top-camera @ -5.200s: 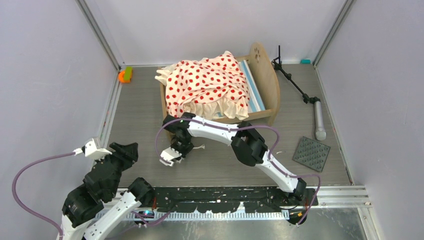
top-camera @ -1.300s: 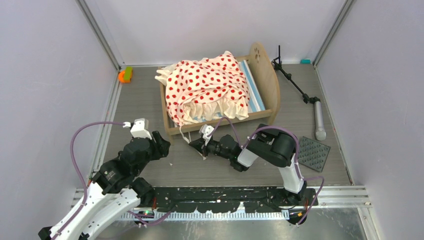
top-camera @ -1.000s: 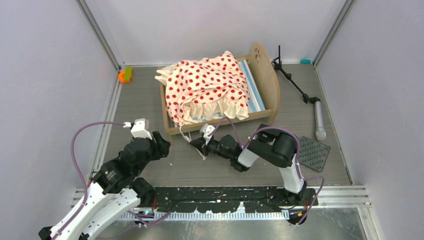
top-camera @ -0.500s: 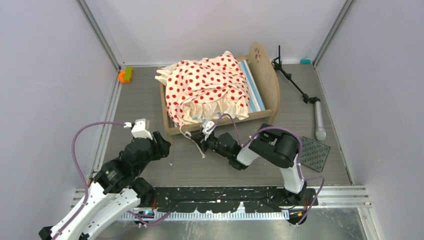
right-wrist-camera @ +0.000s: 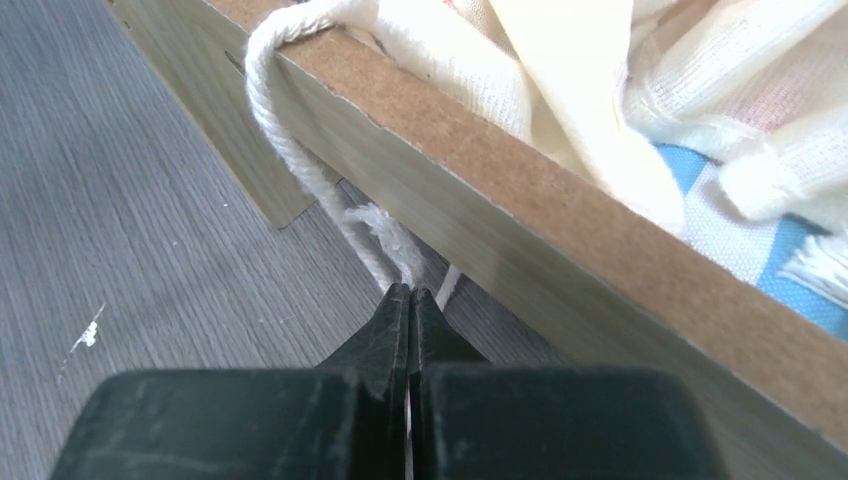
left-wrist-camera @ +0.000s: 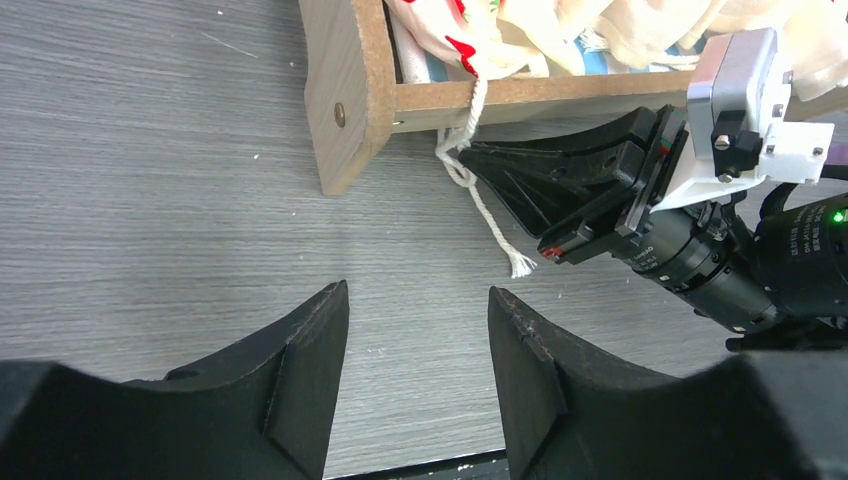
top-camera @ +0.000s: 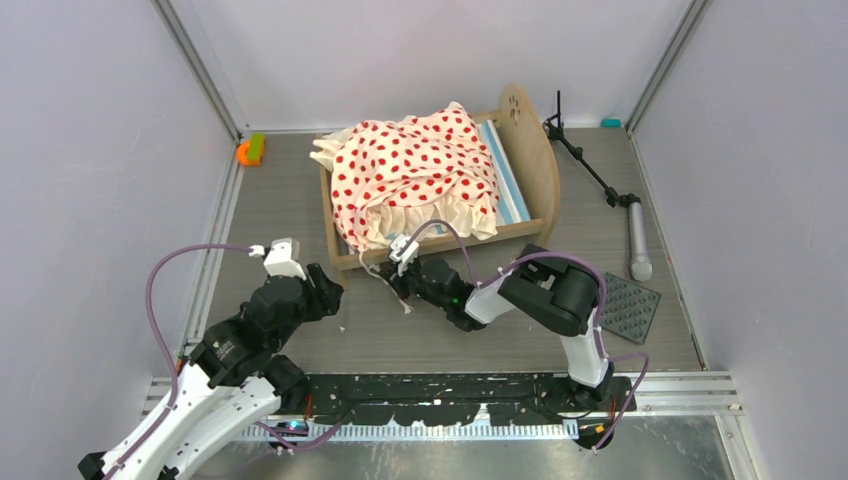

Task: Set up the pet bed
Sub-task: Tie the ropes to the bed frame.

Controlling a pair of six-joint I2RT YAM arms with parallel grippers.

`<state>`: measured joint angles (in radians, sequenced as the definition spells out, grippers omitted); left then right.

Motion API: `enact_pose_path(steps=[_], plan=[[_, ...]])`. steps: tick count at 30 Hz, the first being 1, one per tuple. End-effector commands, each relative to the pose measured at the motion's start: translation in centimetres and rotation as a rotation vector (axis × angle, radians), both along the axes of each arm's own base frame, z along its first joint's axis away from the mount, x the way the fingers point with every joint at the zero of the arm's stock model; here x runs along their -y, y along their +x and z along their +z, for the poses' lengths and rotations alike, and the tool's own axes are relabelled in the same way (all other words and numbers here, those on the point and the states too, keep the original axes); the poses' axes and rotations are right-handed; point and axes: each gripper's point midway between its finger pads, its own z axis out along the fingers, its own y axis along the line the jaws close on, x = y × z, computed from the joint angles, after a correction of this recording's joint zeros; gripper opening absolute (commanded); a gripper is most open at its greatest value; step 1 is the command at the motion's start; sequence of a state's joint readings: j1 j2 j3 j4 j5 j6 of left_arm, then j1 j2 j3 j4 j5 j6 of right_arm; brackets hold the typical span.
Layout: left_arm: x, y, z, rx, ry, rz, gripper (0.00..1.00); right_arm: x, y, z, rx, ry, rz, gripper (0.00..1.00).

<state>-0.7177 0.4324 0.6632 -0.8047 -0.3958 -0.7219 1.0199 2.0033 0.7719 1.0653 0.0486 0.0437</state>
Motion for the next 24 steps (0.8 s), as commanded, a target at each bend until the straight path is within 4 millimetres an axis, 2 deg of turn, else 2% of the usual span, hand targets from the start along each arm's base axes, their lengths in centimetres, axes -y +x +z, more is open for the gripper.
enact_pose_path(steps=[1,14,24], plan=[[0.4,0.3,0.2,0.017,-0.023,-0.003,0.55,-1.0,1.1,3.4,0.059,0.019,-0.012,0.00],[0.1,0.0,0.3,0.020,-0.029,0.001,0.55,-2.2,2.8,3.8,0.094,-0.018,-0.015,0.00],[0.1,0.1,0.5,0.024,-0.026,0.002,0.55,-3.3,2.9,2.1,0.082,-0.078,0.031,0.00]])
